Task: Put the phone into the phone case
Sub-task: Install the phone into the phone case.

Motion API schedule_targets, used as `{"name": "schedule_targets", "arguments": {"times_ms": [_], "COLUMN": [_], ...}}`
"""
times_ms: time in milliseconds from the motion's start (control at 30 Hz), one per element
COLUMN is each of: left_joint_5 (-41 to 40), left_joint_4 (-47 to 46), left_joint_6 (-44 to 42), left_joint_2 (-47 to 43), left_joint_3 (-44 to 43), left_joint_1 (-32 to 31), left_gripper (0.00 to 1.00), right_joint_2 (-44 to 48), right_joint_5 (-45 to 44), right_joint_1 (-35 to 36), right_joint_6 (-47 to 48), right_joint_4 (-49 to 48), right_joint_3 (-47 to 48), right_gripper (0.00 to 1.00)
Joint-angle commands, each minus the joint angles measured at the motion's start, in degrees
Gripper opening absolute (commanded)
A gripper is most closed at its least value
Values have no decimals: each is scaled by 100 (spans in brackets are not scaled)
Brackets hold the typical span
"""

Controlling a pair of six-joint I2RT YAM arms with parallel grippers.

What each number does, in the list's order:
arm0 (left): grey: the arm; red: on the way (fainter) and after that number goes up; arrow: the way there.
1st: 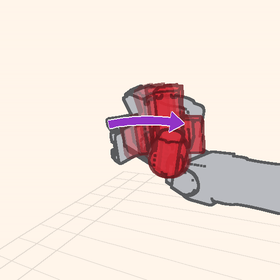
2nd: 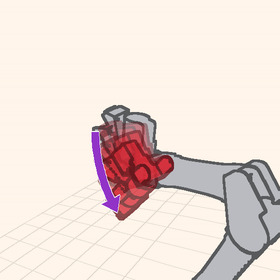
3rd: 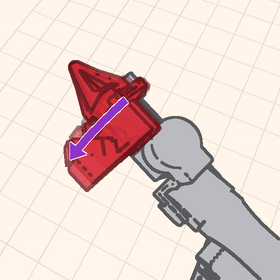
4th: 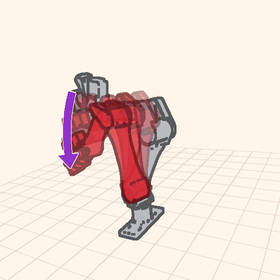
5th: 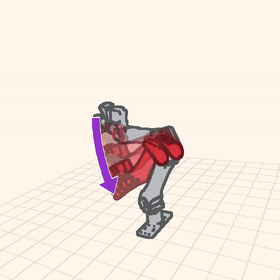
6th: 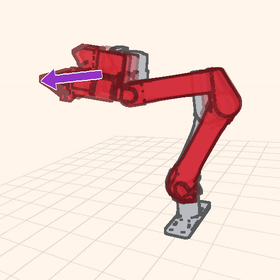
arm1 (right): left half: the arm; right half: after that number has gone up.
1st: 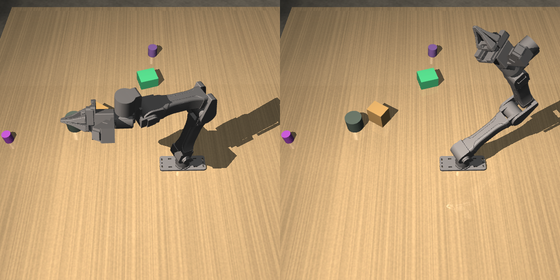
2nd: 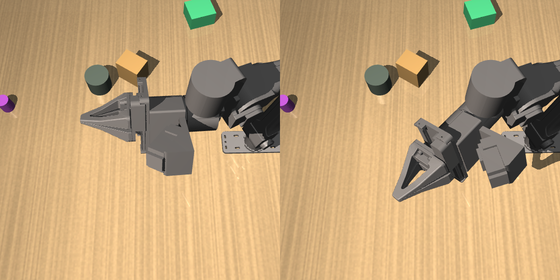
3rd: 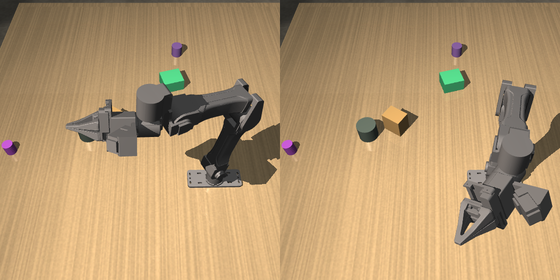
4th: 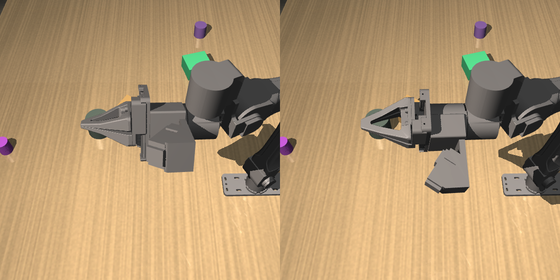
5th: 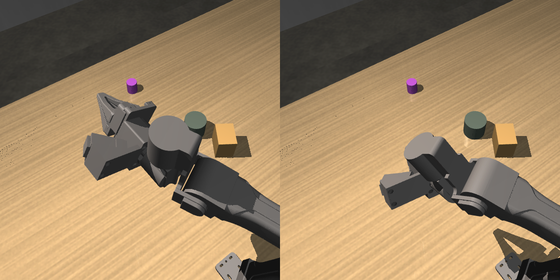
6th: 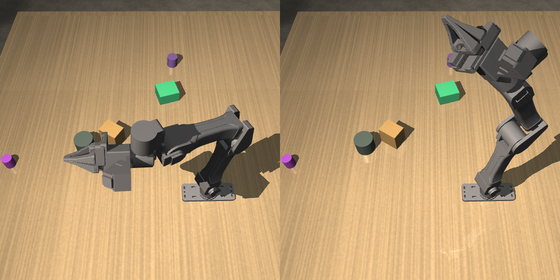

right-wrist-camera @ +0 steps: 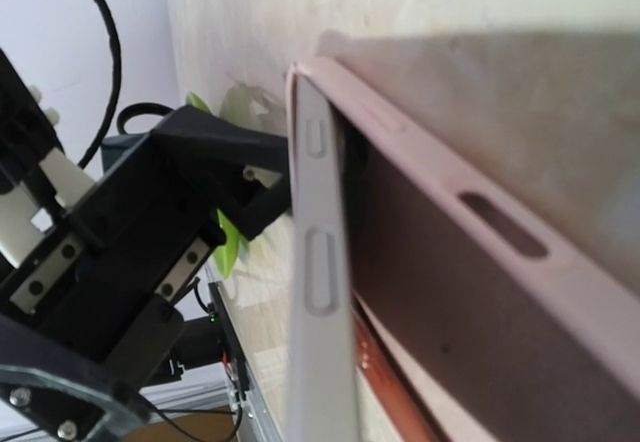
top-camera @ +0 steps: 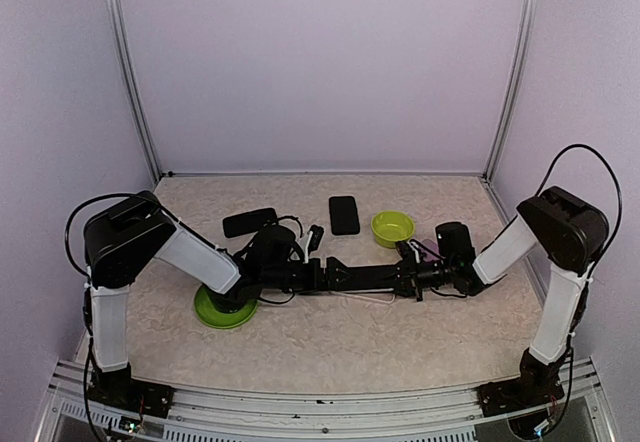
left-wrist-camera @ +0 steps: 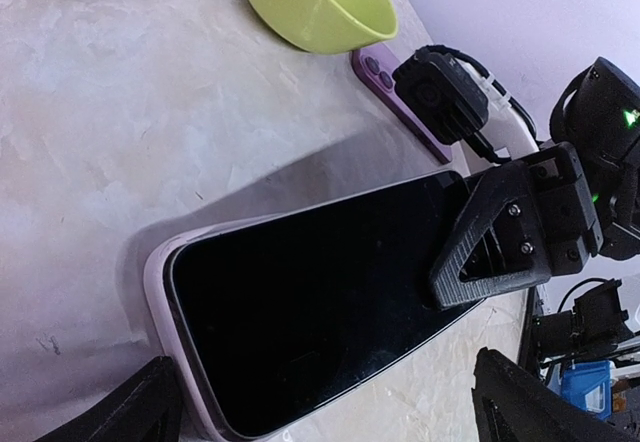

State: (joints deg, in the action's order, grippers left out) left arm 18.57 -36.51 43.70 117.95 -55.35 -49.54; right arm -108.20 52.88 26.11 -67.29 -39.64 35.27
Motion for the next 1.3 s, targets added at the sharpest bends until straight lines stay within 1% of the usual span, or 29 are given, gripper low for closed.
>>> {"name": "schedule_targets", "arguments": {"times_ms": [0, 433, 633, 800, 1033, 1267], "left_joint_5": [181, 232, 249, 192, 151, 175], "left_joint_4": [-68, -121, -222, -233, -252, -177], "left_joint_6": [51, 138, 191, 198, 200, 169], "left_joint_2": [208, 281, 212, 62, -294, -458], "left_joint_3": [-174, -209, -102, 47, 340, 409], "left_joint_1": [-116, -231, -230, -157, 41, 110], "left_gripper": [99, 99, 99, 99, 99, 99], "right_joint_2": [-333, -703, -862, -778, -431, 25], "right_joint_5": [-91, 18, 51, 96, 183, 165], "right_joint_1": [93, 254, 287, 282, 205, 149], "right_joint_6": [-130, -628, -1068, -1054, -753, -422], "right_joint_4": [369, -461, -1227, -1454, -1463, -1546], "right_joint_3": [17, 58, -115, -219, -259, -369], "right_gripper": [0, 0, 0, 0, 0, 0]}}
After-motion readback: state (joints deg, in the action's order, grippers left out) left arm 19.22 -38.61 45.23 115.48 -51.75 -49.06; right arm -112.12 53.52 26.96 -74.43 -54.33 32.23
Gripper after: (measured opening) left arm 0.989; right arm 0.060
